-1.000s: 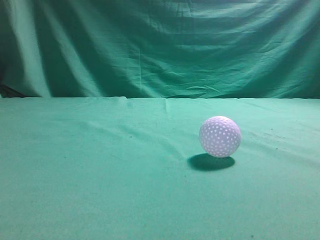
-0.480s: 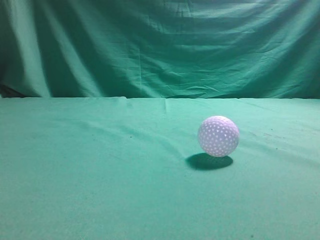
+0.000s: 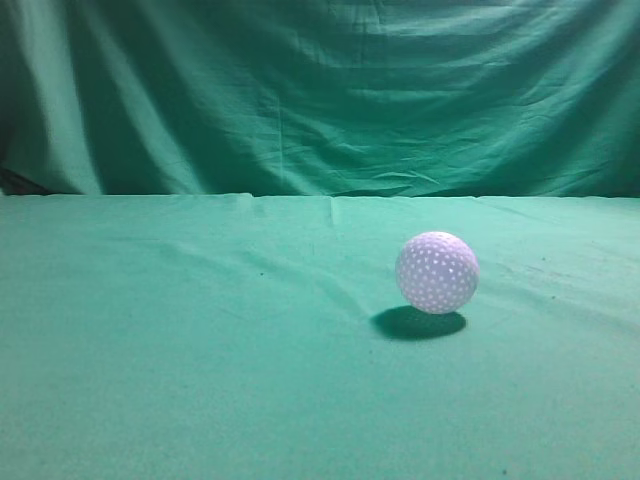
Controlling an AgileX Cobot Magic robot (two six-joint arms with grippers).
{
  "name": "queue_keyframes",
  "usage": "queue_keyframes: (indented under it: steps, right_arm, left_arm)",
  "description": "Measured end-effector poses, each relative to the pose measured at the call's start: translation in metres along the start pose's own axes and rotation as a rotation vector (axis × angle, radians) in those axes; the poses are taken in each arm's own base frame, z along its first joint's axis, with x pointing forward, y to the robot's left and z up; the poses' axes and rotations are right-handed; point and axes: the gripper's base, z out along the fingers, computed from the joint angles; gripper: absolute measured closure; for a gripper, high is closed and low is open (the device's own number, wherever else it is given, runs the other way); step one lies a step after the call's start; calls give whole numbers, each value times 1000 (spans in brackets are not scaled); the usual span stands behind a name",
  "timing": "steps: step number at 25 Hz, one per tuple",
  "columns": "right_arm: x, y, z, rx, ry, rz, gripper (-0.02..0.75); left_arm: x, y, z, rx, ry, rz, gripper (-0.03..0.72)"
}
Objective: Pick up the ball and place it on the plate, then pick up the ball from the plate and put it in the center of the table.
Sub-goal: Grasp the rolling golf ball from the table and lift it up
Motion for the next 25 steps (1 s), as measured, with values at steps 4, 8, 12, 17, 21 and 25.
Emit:
queue_keyframes:
  steps: [4, 8, 12, 17, 21, 25]
  right_arm:
    - [-12, 9, 23, -31, 75, -34, 738]
    - [-27, 14, 51, -55, 164, -33, 738]
    - [-42, 15, 73, -82, 204, -4, 619]
    - [-52, 15, 103, -94, 267, 15, 309]
    - [-58, 15, 127, -99, 308, 24, 170]
    - [-60, 15, 144, -102, 346, 30, 170]
  left_arm:
    - [0, 0, 0, -1, 1, 3, 688]
    - [0, 0, 0, -1, 1, 3, 688]
    - [0, 0, 0, -2, 1, 4, 688]
    - [0, 0, 0, -2, 1, 4, 688]
    - [0, 0, 0, -2, 1, 4, 688]
    - [0, 0, 0, -2, 1, 5, 688]
